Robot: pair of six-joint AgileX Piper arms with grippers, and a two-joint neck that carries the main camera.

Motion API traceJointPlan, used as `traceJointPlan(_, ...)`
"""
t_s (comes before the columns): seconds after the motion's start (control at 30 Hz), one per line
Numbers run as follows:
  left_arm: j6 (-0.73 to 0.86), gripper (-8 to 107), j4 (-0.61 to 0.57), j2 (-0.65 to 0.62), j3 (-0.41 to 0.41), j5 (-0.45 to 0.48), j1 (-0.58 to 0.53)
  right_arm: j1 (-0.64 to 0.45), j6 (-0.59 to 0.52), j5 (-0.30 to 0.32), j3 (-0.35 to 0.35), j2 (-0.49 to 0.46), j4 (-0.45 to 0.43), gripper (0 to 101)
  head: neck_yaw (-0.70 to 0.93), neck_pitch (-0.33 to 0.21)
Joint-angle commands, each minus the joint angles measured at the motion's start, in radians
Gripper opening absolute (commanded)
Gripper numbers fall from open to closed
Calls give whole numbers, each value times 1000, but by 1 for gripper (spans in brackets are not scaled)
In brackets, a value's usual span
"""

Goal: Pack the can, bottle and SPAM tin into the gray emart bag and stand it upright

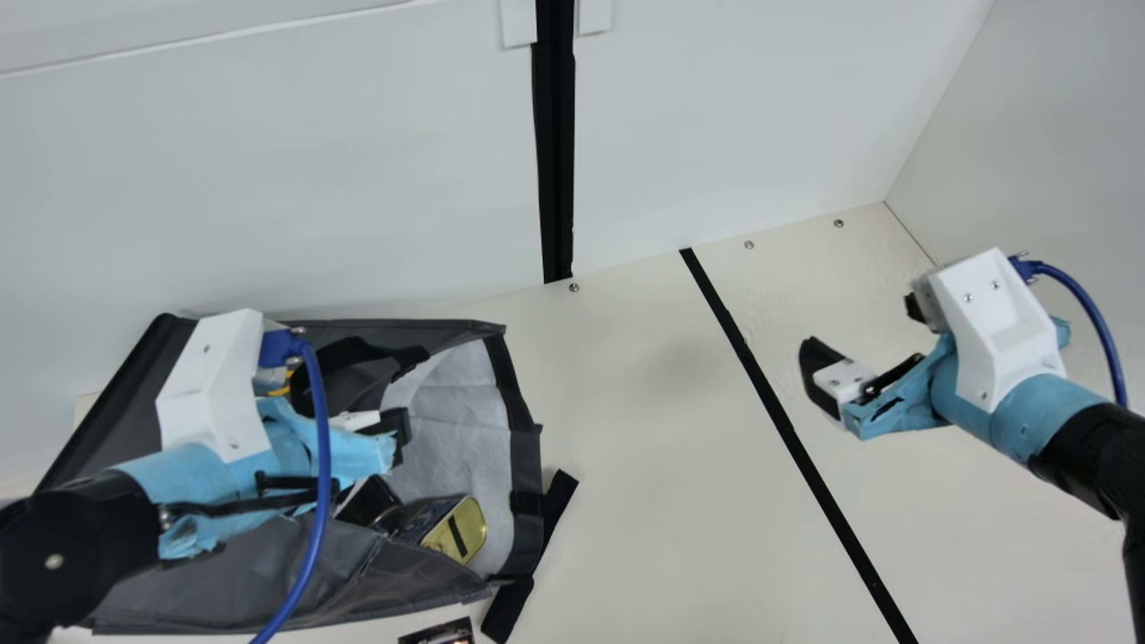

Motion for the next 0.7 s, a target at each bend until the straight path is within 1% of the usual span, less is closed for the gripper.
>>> traceJointPlan(0.0,0,-8,0,0,0,0,0,-4,99,-9,-10,-8,-90,95,-2,-21)
traceJointPlan(0.13,0,-8,0,0,0,0,0,-8,213,-6,-35,-27,-187,95,-2,-21)
traceJointPlan(0.3,0,-8,0,0,0,0,0,-5,340,14,-69,-50,-295,95,-2,-21)
traceJointPlan(0.47,0,-8,0,0,0,0,0,-2,460,48,-104,-71,-404,95,-2,-21)
traceJointPlan(0.67,0,-8,0,0,0,0,0,2,583,108,-149,-93,-524,95,-2,-21)
